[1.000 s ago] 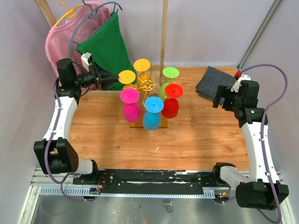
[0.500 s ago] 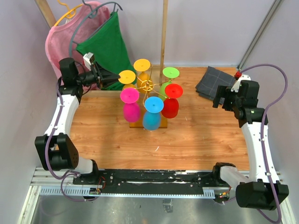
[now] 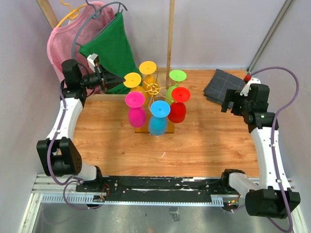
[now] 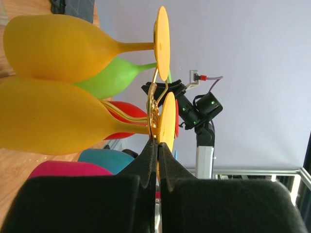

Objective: Take the wine glass off the wine glass rack
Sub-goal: Pick up the wine glass from the wine rack.

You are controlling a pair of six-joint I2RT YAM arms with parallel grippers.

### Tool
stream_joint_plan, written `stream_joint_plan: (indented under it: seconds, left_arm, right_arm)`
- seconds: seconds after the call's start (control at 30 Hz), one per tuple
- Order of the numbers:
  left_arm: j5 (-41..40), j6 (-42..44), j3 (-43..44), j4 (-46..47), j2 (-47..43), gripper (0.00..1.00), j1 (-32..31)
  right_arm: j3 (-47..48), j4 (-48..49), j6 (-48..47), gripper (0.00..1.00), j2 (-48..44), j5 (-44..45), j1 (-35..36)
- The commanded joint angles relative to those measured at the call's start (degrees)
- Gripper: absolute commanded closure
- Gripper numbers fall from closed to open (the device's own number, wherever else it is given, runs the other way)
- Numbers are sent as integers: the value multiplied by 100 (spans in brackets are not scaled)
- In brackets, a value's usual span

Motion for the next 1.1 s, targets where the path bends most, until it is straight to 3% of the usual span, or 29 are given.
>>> stream_joint_plan:
  seconds: [0.0,1.07]
  left_arm:
    - [223,-117,241,91,3,100,-25]
    - [212,-108,504,-505,99,100,62]
  right_arm:
    - [-96,21,-69,2,-126,83,-63]
    - [-158,20,-161,2,-150,111,-63]
